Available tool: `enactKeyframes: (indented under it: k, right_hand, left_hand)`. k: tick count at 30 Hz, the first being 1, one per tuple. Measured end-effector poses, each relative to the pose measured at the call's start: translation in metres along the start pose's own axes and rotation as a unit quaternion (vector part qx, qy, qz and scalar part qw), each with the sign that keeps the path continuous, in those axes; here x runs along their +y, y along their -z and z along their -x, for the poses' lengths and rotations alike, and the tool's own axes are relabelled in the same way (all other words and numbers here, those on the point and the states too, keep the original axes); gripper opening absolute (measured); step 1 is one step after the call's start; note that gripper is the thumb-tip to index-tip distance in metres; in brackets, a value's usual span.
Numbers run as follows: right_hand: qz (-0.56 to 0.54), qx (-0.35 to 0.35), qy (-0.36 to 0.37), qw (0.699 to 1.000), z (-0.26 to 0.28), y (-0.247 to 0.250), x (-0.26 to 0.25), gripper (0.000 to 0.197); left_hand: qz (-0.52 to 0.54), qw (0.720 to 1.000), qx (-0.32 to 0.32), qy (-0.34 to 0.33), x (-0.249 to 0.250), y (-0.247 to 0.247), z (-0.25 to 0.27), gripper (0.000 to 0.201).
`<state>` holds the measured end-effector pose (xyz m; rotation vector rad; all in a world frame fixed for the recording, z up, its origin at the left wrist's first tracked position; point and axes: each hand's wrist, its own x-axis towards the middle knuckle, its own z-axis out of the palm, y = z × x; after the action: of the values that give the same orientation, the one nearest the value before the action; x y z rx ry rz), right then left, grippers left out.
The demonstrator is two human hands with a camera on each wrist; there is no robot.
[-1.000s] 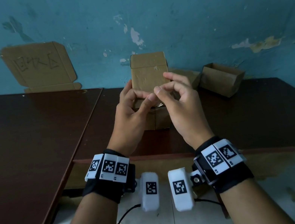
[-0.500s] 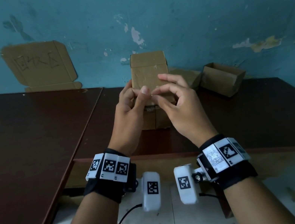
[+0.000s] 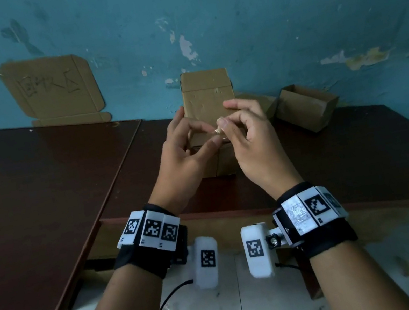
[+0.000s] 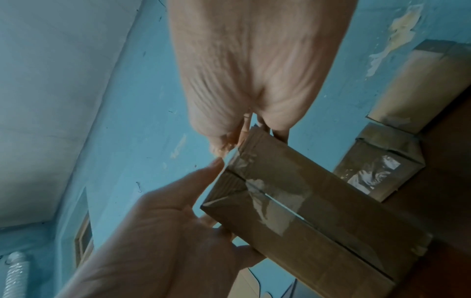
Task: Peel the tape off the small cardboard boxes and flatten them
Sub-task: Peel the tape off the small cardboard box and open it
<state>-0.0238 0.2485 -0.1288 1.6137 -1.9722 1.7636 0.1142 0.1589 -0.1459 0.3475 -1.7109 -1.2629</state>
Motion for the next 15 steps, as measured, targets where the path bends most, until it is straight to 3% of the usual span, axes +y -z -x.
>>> enactKeyframes:
  k: [4,9,15]
  right_hand:
    - [-0.063,-0.025,-0.013,0.998,0.002,0.005,-0.005,0.022]
    - [-0.078,-0.081,-0.001,0.994,0.006,0.010,-0.009,0.021]
    - [-0.027,-0.015,0.035,0.999,0.001,0.007,-0.008,0.008]
  left_hand:
    - [0.001,1.000,0.012,-0.006,-0.004,0.003,-0.003,0.008]
    - [0.026,0.999,0.035,0.012,-0.002,0.006,-0.005,0.026]
    - [0.103,0.994,0.028,0.010,0.006,-0.001,-0.004,0.022]
